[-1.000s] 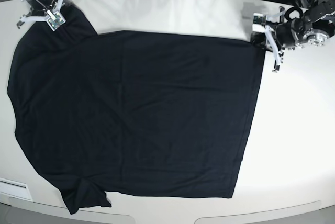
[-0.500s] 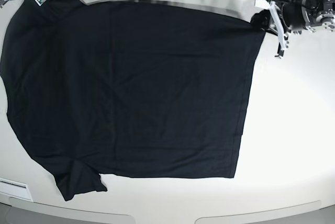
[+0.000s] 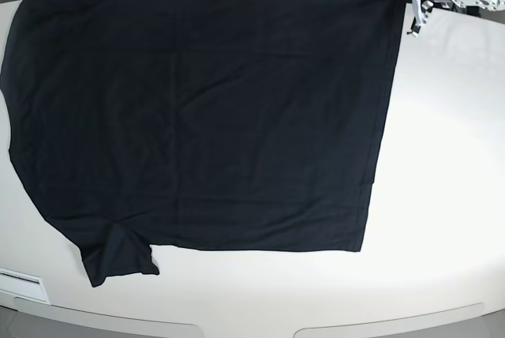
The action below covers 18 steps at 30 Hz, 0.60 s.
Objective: Fold the T-shirt properly
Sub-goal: 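Pull the grasped shoulder edge with both grippers to straighten the shirt, then lift the shirt edge with both grippers and fold it over the body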
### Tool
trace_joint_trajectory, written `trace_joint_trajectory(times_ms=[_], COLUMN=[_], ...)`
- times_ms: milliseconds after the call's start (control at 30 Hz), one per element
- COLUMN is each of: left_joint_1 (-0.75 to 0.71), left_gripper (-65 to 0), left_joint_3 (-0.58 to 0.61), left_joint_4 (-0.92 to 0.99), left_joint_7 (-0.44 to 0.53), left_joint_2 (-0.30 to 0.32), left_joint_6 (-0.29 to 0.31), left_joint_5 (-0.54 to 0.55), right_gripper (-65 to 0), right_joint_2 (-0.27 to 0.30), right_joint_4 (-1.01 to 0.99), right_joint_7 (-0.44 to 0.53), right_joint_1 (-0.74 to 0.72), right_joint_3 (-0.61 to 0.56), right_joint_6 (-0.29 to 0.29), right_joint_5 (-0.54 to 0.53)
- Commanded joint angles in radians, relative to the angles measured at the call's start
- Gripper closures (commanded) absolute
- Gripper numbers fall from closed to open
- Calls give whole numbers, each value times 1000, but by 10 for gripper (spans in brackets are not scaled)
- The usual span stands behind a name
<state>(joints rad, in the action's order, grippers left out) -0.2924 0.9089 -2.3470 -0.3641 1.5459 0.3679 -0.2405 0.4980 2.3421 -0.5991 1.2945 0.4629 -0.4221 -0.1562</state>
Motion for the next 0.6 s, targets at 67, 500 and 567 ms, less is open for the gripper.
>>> trace_joint_trajectory(times_ms=[67, 500, 567], left_joint_1=[5, 274, 321], left_gripper=[0, 0, 0], left_joint_3=[-6, -9, -9], left_joint_4=[-9, -9, -9], left_joint_7=[-48, -81, -68], left_joint_2=[7, -79, -97], left_joint_6=[-138, -288, -299], left_joint_5=[-96, -213, -210], right_gripper=[0, 0, 0], right_joint_2=[6, 156, 189], right_joint_4=[14, 14, 14], right_joint_7=[50, 67, 97], right_joint_1=[14, -248, -296], right_joint_3=[10, 9, 9], right_joint_6=[46, 34, 33], right_joint_5=[24, 27, 21])
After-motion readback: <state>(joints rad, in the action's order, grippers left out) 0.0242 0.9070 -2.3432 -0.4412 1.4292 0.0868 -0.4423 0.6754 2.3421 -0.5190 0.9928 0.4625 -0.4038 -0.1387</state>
